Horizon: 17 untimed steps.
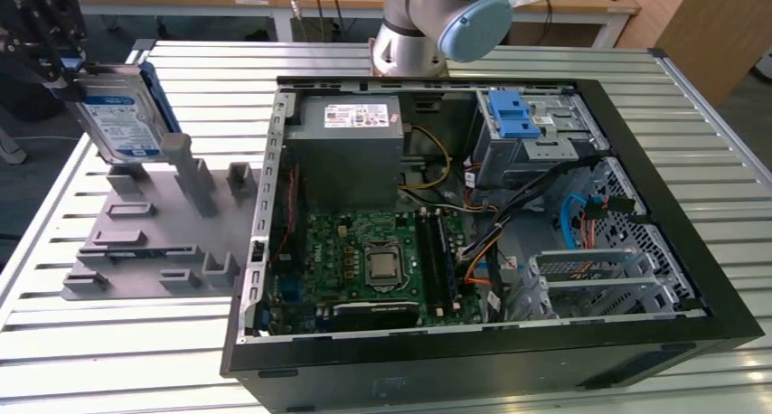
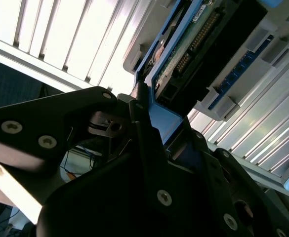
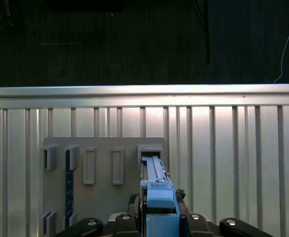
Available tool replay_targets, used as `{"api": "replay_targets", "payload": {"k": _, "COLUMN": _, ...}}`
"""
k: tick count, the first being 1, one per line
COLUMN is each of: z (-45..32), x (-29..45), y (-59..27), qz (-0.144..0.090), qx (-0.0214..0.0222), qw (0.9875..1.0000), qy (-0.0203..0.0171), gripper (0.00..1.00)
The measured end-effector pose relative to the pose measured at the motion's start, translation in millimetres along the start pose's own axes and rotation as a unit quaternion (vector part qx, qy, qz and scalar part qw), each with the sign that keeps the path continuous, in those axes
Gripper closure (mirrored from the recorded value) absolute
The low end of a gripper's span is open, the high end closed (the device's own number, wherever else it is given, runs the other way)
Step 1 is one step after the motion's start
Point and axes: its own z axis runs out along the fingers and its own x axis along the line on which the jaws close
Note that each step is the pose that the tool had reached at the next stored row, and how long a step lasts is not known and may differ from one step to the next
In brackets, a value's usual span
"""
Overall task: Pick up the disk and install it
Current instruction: 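Pick up the disk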
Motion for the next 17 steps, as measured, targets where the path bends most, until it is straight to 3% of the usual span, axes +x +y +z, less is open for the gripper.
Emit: {"api": "replay_targets", "payload": {"k": 17, "z": -11.5, "x": -0.1, "y": 0.1, "qz": 0.000, "qx": 0.0000, "qw": 1.0000, "qy": 0.0000, "gripper": 0.64}}
